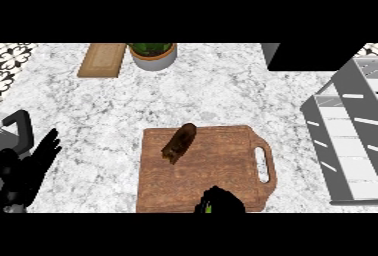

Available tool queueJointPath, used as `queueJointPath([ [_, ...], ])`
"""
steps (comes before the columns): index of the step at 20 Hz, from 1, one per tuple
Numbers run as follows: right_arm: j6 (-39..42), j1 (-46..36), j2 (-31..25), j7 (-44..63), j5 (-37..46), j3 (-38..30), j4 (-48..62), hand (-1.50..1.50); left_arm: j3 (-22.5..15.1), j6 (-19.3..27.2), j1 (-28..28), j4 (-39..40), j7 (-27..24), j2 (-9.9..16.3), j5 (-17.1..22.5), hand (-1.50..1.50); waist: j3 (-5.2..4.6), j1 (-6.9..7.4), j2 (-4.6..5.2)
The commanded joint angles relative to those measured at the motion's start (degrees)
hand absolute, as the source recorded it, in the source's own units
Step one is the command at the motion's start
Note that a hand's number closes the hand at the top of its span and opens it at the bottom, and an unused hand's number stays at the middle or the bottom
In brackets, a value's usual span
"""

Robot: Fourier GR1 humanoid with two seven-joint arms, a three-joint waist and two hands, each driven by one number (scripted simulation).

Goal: Pick the lemon from the cutting board and place it in the tiered basket

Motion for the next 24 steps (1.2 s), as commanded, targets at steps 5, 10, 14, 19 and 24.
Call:
queueJointPath([
  [5,12.29,6.61,-10.69,10.22,25.28,9.17,-21.31,1.50,2.95,-1.31,2.94,0.55,-0.59,1.81,1.83,0.00,0.03,-2.70,-0.45],
  [10,18.93,10.38,-14.35,11.78,36.10,6.76,-38.97,1.50,2.48,-0.07,1.88,-0.31,0.19,1.01,1.20,0.00,0.20,-3.11,-0.13],
  [14,21.36,11.72,-10.10,9.80,39.29,6.06,-42.46,1.50,1.47,1.21,0.91,-0.29,-0.56,-0.57,0.20,0.00,0.24,-2.81,0.29],
  [19,18.97,12.10,-8.26,6.83,39.39,1.62,-42.46,1.50,2.33,-0.24,1.45,-0.46,-1.06,0.68,0.98,0.00,0.33,-2.00,0.71],
  [24,17.83,10.35,-5.83,3.73,39.76,-1.41,-42.11,1.50,1.44,-0.58,1.19,-0.77,-0.49,0.59,0.49,0.00,0.38,-1.07,1.21],
])
